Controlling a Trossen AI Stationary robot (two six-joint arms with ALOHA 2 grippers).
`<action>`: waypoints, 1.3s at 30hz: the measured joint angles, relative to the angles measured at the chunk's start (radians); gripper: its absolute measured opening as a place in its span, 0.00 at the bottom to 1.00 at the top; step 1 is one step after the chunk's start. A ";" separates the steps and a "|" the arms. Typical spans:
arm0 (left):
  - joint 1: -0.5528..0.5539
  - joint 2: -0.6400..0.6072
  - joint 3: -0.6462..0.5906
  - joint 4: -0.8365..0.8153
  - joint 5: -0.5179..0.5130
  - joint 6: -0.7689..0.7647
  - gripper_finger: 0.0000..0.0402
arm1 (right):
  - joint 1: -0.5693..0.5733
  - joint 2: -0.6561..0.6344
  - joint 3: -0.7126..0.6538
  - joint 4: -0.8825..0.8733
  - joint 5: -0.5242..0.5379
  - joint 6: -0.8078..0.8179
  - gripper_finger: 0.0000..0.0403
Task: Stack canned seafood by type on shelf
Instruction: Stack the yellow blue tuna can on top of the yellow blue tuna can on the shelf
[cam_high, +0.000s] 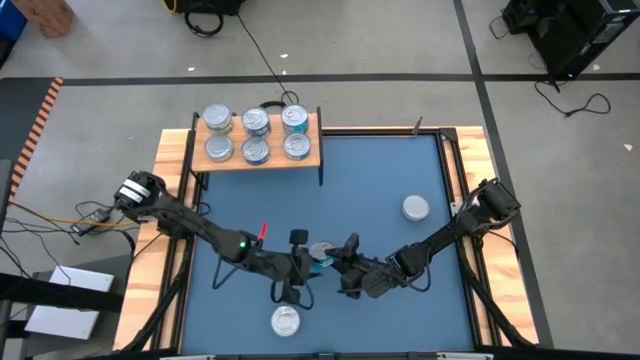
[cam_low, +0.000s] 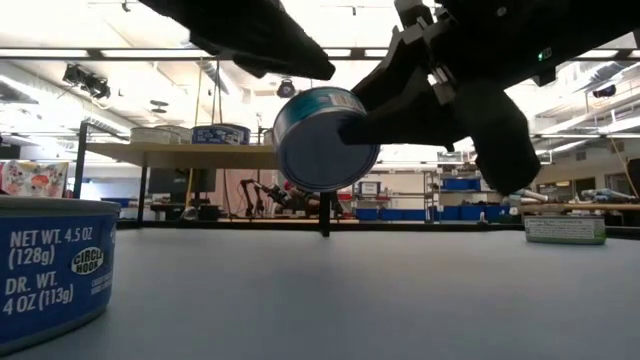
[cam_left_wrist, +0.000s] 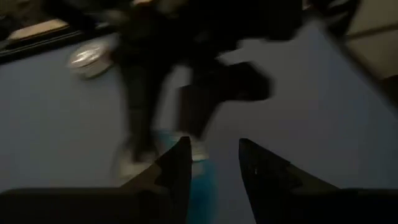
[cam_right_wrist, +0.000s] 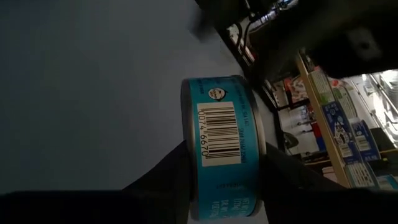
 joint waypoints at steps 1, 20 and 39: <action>0.000 0.000 -0.024 0.050 0.020 0.001 0.34 | -0.001 0.000 0.000 -0.001 0.003 0.000 0.36; 0.012 -0.331 -0.479 0.606 0.026 -0.091 0.34 | -0.038 0.000 0.076 -0.081 -0.005 -0.040 0.36; 0.179 -0.406 -0.832 1.171 0.015 -0.153 0.19 | -0.190 0.000 0.258 -0.081 0.047 -0.300 0.36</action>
